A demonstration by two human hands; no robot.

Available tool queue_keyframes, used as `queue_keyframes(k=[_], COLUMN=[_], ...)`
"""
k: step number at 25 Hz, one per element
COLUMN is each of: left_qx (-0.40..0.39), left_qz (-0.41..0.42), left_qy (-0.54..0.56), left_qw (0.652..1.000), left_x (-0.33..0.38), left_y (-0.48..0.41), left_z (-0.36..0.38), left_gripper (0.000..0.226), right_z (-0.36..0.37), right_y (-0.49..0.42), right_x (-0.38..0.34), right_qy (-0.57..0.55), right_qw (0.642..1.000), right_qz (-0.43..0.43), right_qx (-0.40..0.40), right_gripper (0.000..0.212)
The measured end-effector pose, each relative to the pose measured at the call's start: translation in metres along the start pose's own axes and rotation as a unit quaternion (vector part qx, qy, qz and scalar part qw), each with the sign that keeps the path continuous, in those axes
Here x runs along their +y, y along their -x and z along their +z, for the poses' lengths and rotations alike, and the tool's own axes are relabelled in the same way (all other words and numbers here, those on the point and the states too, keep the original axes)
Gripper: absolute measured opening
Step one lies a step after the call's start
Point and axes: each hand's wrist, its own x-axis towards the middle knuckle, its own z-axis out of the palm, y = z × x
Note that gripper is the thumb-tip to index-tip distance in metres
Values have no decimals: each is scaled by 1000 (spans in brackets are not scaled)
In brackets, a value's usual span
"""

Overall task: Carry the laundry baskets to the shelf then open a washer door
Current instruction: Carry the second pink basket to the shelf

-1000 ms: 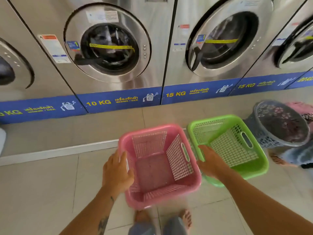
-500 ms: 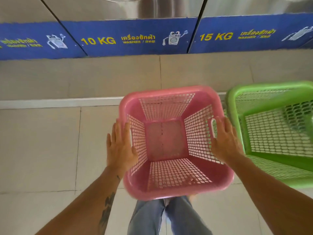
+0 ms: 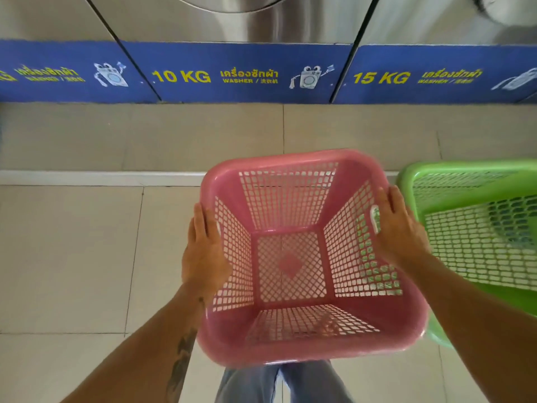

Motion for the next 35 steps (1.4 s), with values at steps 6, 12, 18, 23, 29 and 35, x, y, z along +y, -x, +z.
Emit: queue_keyframes(k=[6, 12, 18, 23, 29, 35], left_qx=[50, 133, 223, 268, 336, 401], left_qz=[19, -17, -78, -192, -317, -457], left_qy=[-11, 30, -6, 11, 45, 68], left_qw=[999, 990, 972, 944, 886, 791], left_x=[-22, -23, -39, -74, -147, -218], left_y=[52, 138, 292, 448, 655, 896], left_z=[-92, -182, -230, -249, -225, -178], left_gripper=[111, 98, 93, 98, 97, 99], right_z=[-100, -189, -232, -236, -196, -135], right_y=[72, 148, 227, 306, 440, 661], right_x=[-42, -61, -91, -152, -257, -360], right_qy=[28, 28, 28, 5, 13, 3], right_qw=[998, 995, 974, 937, 866, 770], right_qz=[-53, -83, -212, -344, -497, -637], right_qx=[13, 37, 72, 68, 59, 19], right_gripper=[89, 93, 94, 93, 81, 92])
